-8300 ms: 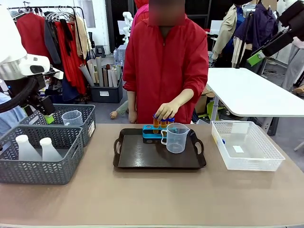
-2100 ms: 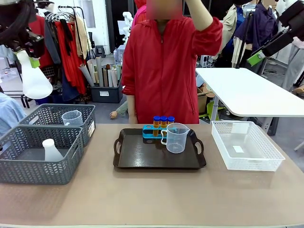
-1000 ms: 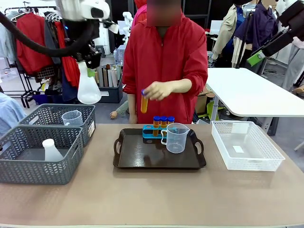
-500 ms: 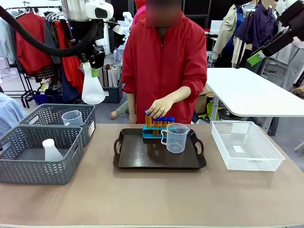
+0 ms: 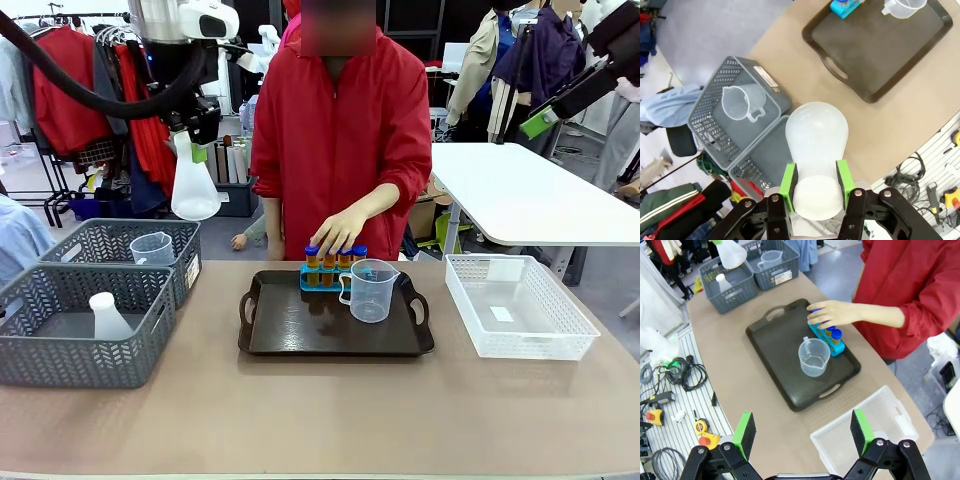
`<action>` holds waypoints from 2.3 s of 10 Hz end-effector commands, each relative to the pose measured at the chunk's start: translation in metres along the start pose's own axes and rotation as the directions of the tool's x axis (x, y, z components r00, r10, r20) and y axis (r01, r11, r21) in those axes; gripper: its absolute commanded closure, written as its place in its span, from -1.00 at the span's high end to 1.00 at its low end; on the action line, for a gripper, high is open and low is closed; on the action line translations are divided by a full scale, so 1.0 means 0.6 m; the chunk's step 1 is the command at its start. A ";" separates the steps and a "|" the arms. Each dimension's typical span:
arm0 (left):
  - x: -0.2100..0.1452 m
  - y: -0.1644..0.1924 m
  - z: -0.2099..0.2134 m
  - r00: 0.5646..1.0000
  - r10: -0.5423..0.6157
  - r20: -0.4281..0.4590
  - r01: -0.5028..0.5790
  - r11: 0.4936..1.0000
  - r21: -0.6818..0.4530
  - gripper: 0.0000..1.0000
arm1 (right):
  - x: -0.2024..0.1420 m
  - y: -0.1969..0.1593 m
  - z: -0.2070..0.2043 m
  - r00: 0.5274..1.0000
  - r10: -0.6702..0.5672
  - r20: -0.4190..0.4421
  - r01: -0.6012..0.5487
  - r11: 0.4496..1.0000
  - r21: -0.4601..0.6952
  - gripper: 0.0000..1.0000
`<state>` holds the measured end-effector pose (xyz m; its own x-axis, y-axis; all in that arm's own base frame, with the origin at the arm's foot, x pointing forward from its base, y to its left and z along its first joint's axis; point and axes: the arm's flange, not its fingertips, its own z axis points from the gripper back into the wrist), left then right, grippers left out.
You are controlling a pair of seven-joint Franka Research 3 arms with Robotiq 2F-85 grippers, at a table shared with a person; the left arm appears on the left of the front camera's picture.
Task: Prepare the laboratory tools.
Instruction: Pick up one Small flask and place it on the Handle tray.
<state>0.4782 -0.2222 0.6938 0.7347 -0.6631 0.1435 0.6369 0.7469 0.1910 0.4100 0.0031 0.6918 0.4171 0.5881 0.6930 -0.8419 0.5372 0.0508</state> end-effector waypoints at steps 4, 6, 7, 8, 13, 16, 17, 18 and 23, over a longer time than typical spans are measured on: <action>0.048 -0.025 -0.008 0.995 -0.103 0.002 0.103 0.995 0.001 -1.00 | 0.002 0.001 0.001 1.000 0.000 0.007 0.000 1.000 0.006 1.00; 0.102 -0.034 -0.035 0.983 -0.183 -0.007 0.183 0.983 -0.026 -1.00 | 0.002 0.001 0.001 1.000 0.000 0.007 0.000 1.000 0.006 1.00; 0.128 -0.037 -0.052 0.973 -0.229 -0.012 0.228 0.972 -0.047 -1.00 | 0.002 0.001 0.001 1.000 0.000 0.007 0.000 1.000 0.006 1.00; 0.152 -0.040 -0.073 0.963 -0.269 -0.003 0.269 0.961 -0.071 -1.00 | 0.002 0.001 0.001 1.000 0.000 0.007 0.000 1.000 0.006 1.00; 0.239 -0.061 -0.177 0.916 -0.402 0.010 0.401 0.911 -0.100 -1.00 | 0.002 0.001 0.001 1.000 0.000 0.007 0.000 1.000 0.006 1.00; 0.269 -0.079 -0.245 0.892 -0.450 0.038 0.451 0.885 -0.120 -1.00 | 0.002 0.001 0.001 1.000 0.000 0.007 0.000 1.000 0.006 1.00; 0.275 -0.082 -0.269 0.883 -0.469 0.022 0.467 0.871 -0.151 -1.00 | 0.002 0.001 0.001 1.000 0.000 0.007 0.000 1.000 0.006 1.00; 0.276 -0.086 -0.291 0.868 -0.497 0.009 0.489 0.851 -0.193 -1.00 | 0.002 0.001 0.001 1.000 0.000 0.007 0.000 1.000 0.006 1.00; 0.275 -0.105 -0.376 0.847 -0.531 -0.012 0.508 0.817 -0.273 -1.00 | 0.002 0.001 0.001 1.000 0.000 0.007 0.000 1.000 0.006 1.00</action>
<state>0.6096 -0.3669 0.4746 0.3042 -0.9526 -0.0078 0.9526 0.3043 -0.0062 0.4100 0.0031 0.6917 0.4172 0.5881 0.6928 -0.8418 0.5374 0.0508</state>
